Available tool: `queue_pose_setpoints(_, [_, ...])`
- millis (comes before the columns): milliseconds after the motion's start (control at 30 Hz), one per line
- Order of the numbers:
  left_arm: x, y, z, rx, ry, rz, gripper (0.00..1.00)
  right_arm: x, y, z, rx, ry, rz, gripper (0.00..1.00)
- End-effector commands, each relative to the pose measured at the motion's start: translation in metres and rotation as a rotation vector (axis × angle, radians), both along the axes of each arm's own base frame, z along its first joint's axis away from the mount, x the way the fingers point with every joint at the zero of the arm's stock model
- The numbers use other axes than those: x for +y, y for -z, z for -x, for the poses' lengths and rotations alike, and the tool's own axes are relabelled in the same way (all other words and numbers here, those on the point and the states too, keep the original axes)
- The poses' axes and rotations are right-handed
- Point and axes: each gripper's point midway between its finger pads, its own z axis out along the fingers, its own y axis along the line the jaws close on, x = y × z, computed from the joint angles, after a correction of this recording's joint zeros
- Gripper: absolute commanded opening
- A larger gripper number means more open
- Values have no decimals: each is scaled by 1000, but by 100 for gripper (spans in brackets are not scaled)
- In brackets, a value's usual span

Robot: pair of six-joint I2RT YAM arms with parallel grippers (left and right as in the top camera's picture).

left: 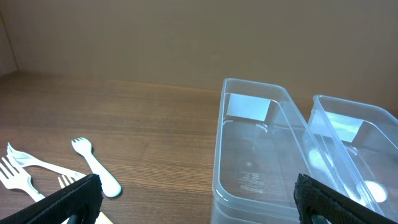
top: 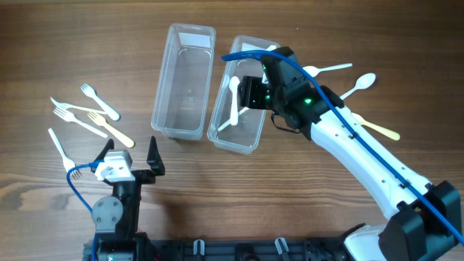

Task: Pack container
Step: 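Place the second white spoon into the right container, then grasp the yellow spoon with the right gripper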

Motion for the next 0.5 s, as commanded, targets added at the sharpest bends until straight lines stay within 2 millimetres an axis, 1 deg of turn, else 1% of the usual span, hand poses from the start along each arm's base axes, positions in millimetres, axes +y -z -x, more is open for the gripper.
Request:
queue_pose_setpoints(0, [3,1,0,-4,-16,9,100,-20,-45,3,-122,-1,42,70])
queue_pose_setpoints(33, [3,1,0,-4,-16,9,100,-41,-56,5,-154,54,93,70])
queue_pose_setpoints(100, [3,1,0,-4,-16,9,100,-92,-77,12,-198,197,199,75])
queue_pose_setpoints(133, [3,1,0,-4,-16,9,100,-123,-87,21,-212,279,264,75])
queue_pose_setpoints(167, [3,1,0,-4,-16,9,100,-146,-93,28,-216,337,315,76])
queue_pose_setpoints(200, [3,1,0,-4,-16,9,100,-172,-99,37,-218,373,391,75])
queue_pose_setpoints(233, [3,1,0,-4,-16,9,100,-193,-102,44,-215,380,467,75])
queue_pose_setpoints(267, [3,1,0,-4,-16,9,100,-216,-104,51,-200,346,568,72])
queue_pose_setpoints(300, [3,1,0,-4,-16,9,100,-231,-102,55,-178,290,658,67])
queue_pose_setpoints(333, [3,1,0,-4,-16,9,100,-244,-97,60,-142,233,736,67])
queue_pose_setpoints(367, [3,1,0,-4,-16,9,100,-255,-91,66,-98,178,801,69])
queue_pose_setpoints(400, [3,1,0,-4,-16,9,100,-261,-88,69,-71,139,841,100])
queue_pose_setpoints(467, [3,1,0,-4,-16,9,100,-263,-87,71,-62,112,858,100])
